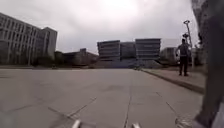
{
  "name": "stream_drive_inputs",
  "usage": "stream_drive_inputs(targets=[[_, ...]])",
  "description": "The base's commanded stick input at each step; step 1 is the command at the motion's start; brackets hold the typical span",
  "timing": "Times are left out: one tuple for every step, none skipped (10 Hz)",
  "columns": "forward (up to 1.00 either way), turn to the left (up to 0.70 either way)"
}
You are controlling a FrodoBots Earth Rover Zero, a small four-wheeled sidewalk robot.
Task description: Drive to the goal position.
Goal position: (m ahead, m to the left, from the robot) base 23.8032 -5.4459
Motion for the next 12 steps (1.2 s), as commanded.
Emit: stream_drive_inputs(targets=[[0.85, 0.00], [0.85, 0.00], [0.85, 0.00], [0.85, 0.00], [0.85, 0.00], [0.85, 0.00], [0.85, 0.00], [0.85, 0.00], [0.85, 0.00], [0.85, 0.00], [0.85, 0.00], [0.85, 0.00]])
